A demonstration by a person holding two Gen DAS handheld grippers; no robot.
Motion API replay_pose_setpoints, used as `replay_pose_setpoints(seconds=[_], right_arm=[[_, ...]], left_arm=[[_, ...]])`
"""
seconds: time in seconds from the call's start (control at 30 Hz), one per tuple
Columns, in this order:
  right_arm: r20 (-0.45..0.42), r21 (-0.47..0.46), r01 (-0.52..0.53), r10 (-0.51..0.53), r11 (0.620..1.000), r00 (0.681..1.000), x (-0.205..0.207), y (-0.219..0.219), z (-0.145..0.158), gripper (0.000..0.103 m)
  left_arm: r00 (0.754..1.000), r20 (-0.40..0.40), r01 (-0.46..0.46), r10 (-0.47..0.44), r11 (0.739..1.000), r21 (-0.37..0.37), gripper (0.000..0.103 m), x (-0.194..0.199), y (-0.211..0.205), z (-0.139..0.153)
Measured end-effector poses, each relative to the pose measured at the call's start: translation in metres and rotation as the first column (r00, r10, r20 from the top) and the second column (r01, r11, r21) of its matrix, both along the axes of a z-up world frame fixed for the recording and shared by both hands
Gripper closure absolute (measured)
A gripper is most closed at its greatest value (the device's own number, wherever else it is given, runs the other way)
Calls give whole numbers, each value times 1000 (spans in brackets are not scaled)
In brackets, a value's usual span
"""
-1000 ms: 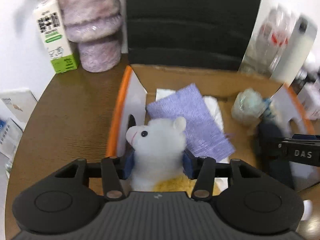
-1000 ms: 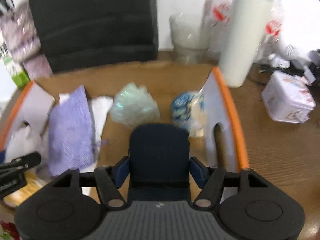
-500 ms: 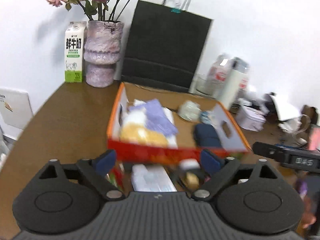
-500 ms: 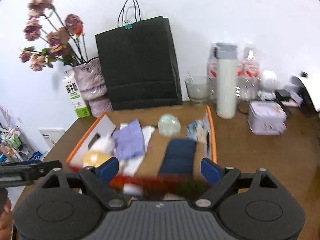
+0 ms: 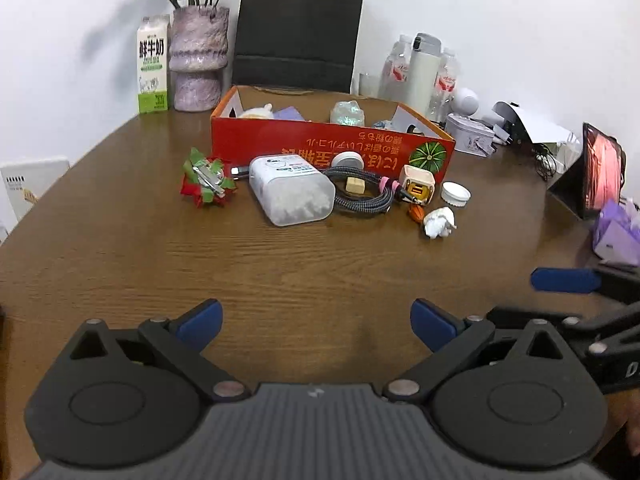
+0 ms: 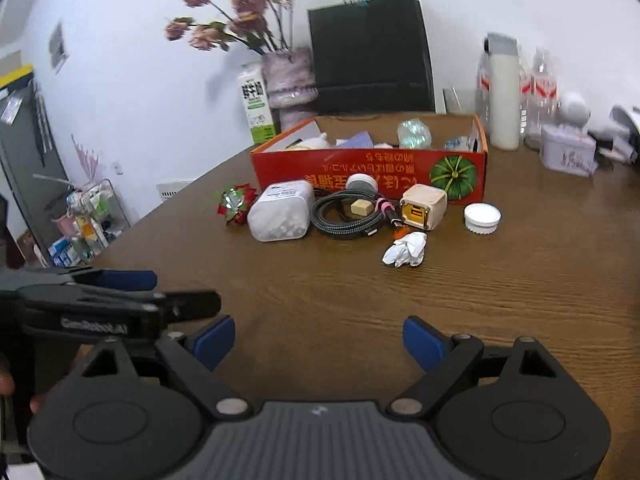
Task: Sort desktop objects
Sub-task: 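Grasp the small white cap with the right gripper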
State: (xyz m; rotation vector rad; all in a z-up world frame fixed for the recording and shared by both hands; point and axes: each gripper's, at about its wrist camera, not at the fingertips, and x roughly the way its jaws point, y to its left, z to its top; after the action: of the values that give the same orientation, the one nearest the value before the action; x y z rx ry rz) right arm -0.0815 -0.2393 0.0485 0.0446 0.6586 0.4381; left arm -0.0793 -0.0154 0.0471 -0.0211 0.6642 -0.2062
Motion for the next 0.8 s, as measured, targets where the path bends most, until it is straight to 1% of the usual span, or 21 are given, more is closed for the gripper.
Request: replay_pose_setpoints(seconds=[0.1,0.2,0.27,0.3,0.37,0.43,0.53,0.57,0.6,0.63,0.67,0.7,0.77,0.8], right_arm=[[47,-10,3,-2,1000,999,-17,4,2,13],[102,-26,-71,74,997,992,-35,6,2,14],[118,-55,-124,129,991,985,-44,10,-3,15],[118,-68,-143,150,987,982,-47,13,-6,18],[104,-82,-174,183,981,978,-54,19,-12,19],[96,-79,-191,198,978,975,-61,20,-19,28],[91,-70,-194,200,978,976,-65,18,-29,32],[91,-80,-185,192,979,977,-65,19,-32,34],[92,-107,-168,177,980,980,-63,20,-35,38],[94,-133,-152,165,979,982,-61,22,-37,45],[90,-150,-142,157,978,984,-58,24,-40,49],[86,-142,-133,146,981,986,-54,23,-43,50],[72,-105,-121,128,987,989,-51,17,-43,58],[69,-103,-111,118,988,991,-49,15,-43,70]], left_arm=[[999,42,9,-11,998,58,1,-5,0,4],[998,60,-9,3,995,100,0,-6,2,8],[998,61,-30,25,995,92,0,-5,7,8],[998,56,-37,33,996,84,1,-5,9,8],[998,43,-48,45,996,77,1,-4,11,5],[998,33,-59,56,994,94,1,-4,10,2],[998,51,-42,37,994,99,1,-9,10,-1],[998,50,-39,34,994,107,1,-9,10,-2],[998,48,-38,33,993,110,1,-7,10,-4],[999,45,-35,31,994,107,1,-5,10,-5],[999,34,-30,26,994,102,1,-3,10,-5],[999,25,-26,24,995,99,1,0,9,-6],[1000,13,-18,17,996,86,2,5,7,-6],[1000,10,-6,5,997,82,3,8,3,-7]])
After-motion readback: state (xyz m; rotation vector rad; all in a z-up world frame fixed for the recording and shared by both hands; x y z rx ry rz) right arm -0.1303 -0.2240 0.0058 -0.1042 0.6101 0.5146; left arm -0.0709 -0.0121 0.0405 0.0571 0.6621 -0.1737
